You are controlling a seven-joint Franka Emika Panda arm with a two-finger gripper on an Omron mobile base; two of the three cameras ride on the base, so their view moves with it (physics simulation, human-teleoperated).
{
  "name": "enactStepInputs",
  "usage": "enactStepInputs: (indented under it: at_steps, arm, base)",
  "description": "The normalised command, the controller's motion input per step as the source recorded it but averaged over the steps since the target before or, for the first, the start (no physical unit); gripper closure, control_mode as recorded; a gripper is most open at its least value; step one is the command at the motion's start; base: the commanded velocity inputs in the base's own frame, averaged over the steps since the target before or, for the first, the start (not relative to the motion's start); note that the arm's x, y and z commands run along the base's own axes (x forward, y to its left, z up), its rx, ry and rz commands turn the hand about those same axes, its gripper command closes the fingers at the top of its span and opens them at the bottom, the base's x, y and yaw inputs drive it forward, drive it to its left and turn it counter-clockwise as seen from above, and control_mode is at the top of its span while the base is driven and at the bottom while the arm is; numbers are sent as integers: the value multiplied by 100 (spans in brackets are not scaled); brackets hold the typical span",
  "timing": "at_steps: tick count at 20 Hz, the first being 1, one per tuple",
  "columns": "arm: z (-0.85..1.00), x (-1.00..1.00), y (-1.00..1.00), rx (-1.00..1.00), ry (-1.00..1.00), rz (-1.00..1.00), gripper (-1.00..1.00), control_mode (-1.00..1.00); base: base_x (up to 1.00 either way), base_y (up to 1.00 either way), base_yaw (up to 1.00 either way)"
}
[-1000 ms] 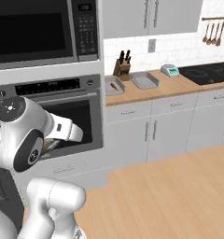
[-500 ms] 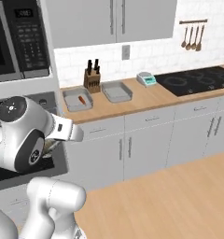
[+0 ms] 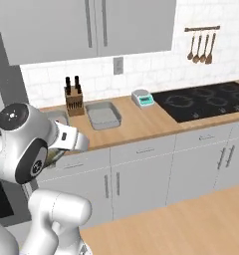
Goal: Place one carrot and one fish in each tupperware on the nearby counter, to pack two identical lunches.
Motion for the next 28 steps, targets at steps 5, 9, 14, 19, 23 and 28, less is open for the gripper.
enactStepInputs:
  at_steps: [5, 9, 14, 19, 23, 28]
  arm:
    - [0, 0, 0, 0, 0, 0, 100, 100]
    - [0, 0, 0, 0, 0, 0, 100, 100]
    - [0, 0, 0, 0, 0, 0, 100, 100]
    - [-10, 2, 6, 0, 3, 5, 100, -100]
    - [-56, 16, 48, 0, 13, 14, 100, -100]
    - [-41, 40, 96, 0, 9, 0, 100, -100]
  base:
    - [100, -16, 29]
    - [100, -28, 39]
    - [100, -45, 44]
    - [46, -1, 33]
    - [0, 0, 0]
    - [0, 0, 0]
